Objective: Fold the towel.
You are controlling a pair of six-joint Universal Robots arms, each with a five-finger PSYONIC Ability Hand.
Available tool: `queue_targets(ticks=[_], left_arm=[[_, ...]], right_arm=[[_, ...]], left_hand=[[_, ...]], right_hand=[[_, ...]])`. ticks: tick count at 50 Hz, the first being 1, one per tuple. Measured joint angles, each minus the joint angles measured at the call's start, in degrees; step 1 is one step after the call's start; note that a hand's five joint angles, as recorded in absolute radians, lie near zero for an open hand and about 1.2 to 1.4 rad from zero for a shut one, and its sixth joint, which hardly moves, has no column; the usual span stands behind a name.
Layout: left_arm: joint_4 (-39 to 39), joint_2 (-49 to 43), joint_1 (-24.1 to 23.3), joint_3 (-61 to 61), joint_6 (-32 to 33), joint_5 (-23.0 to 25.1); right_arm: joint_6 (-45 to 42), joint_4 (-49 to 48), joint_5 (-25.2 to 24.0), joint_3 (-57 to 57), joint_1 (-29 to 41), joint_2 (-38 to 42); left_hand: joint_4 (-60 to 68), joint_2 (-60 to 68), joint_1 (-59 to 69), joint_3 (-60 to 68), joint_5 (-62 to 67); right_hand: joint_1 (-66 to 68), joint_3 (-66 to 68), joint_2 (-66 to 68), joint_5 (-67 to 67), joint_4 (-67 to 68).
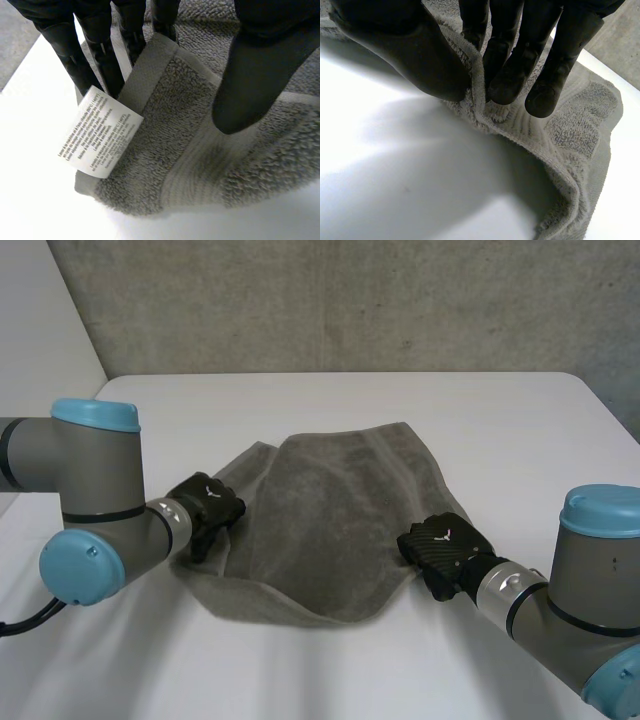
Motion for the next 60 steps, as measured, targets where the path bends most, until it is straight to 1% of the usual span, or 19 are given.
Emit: queue_targets(ticks=[3, 14, 18, 26, 28, 29, 30, 31, 39, 45, 49, 52, 55, 56, 58, 60], left_arm=[[0.75, 0.0, 0.03, 0.06, 0.06, -0.1], [3.38, -0.64, 0.06, -0.08, 0.18, -0.48], [3.42, -0.83, 0.06, -0.39, 0.14, -0.53], [3.31, -0.68, -0.1, -1.72, 0.11, -0.41], [3.3, -0.63, -0.15, -1.97, 0.11, -0.38], [3.3, -0.62, -0.17, -2.01, 0.11, -0.36], [3.33, -0.58, -0.18, -2.08, 0.11, -0.31], [3.34, -0.56, -0.19, -2.08, 0.11, -0.29], [3.51, 0.9, -0.11, -1.8, -0.03, 0.14], [4.05, 5.89, 0.44, -2.26, -1.06, 0.41], [5.15, 11.64, 0.9, -3.55, -3.53, 0.48], [7.07, 18.11, 1.63, -5.57, -7.9, 0.5], [9.96, 25.37, 2.7, -8.42, -14.08, 0.51], [10.6, 26.87, 2.94, -9.05, -15.48, 0.52], [13.15, 32.17, 3.92, -11.89, -20.73, 0.55], [14.72, 35.28, 4.57, -14.05, -23.97, 0.59]], right_arm=[[0.0, 0.01, 0.0, 0.02, 0.0, 0.0], [0.0, 0.02, 0.03, 0.1, 0.0, 0.0], [-0.03, 0.02, 0.04, 0.16, 0.0, 0.0], [-0.04, 0.07, 0.01, 0.14, 0.0, 0.0], [-0.03, 0.1, 0.01, 0.11, 0.0, -0.02], [-0.02, 0.11, 0.01, 0.08, -0.01, -0.02], [-0.01, 0.14, 0.02, 0.02, -0.05, -0.05], [-0.01, 0.15, 0.03, 0.0, -0.07, -0.06], [0.14, 0.44, 0.07, -0.64, -0.83, -1.1], [0.41, 3.15, 0.09, -2.32, -2.43, -5.9], [0.91, 7.41, 0.0, -4.88, -4.77, -11.8], [1.64, 11.4, -0.05, -7.93, -6.5, -17.0], [2.65, 15.38, -0.04, -12.03, -7.57, -21.06], [2.86, 16.31, -0.05, -13.04, -7.74, -21.7], [3.41, 20.24, -0.14, -16.97, -8.33, -23.48], [3.54, 22.73, -0.26, -19.16, -8.65, -24.04]], left_hand=[[4.22, 4.47, 4.32, 4.31, 4.27], [4.7, 5.26, 4.86, 5.11, 5.11], [9.21, 9.61, 9.48, 9.56, 9.44], [12.05, 12.57, 12.46, 12.79, 12.73], [18.76, 19.68, 19.39, 19.42, 19.22], [24.12, 23.95, 23.53, 24.65, 23.76], [28.95, 28.53, 25.41, 29.54, 28.18], [29.79, 29.32, 25.41, 30.55, 28.59], [30.29, 29.45, 25.41, 31.85, 28.7], [30.29, 29.46, 25.41, 31.86, 28.7], [30.29, 29.46, 25.41, 31.87, 28.7], [30.29, 29.5, 25.41, 31.88, 28.7], [30.29, 29.51, 25.41, 31.91, 28.7], [30.29, 29.51, 25.41, 31.91, 28.7], [30.29, 29.51, 25.42, 31.94, 28.7], [30.29, 29.51, 25.42, 31.95, 28.7]], right_hand=[[0.0, 0.0, 0.0, 0.0, 0.0], [0.0, 0.0, 0.0, 0.0, 0.0], [0.0, 0.0, 0.0, 0.0, 0.0], [0.0, 0.0, 0.0, 0.0, 0.0], [0.0, 0.0, 0.0, 0.0, 0.0], [0.0, 0.0, 0.0, 0.0, 0.0], [0.0, 0.0, 0.0, 0.0, 0.0], [0.0, 0.0, 0.0, 0.0, 0.0], [0.0, 0.0, 0.0, 0.0, 0.0], [0.0, 0.0, 0.0, 0.0, 0.0], [0.0, 0.0, 0.0, 0.0, 0.0], [0.01, 0.0, 0.0, 0.0, 0.0], [0.01, 0.0, 0.0, 0.0, 0.0], [0.01, 0.0, 0.0, 0.0, 0.0], [0.01, 0.0, 0.0, 0.0, 0.0], [0.01, 0.0, 0.0, 0.0, 0.0]])
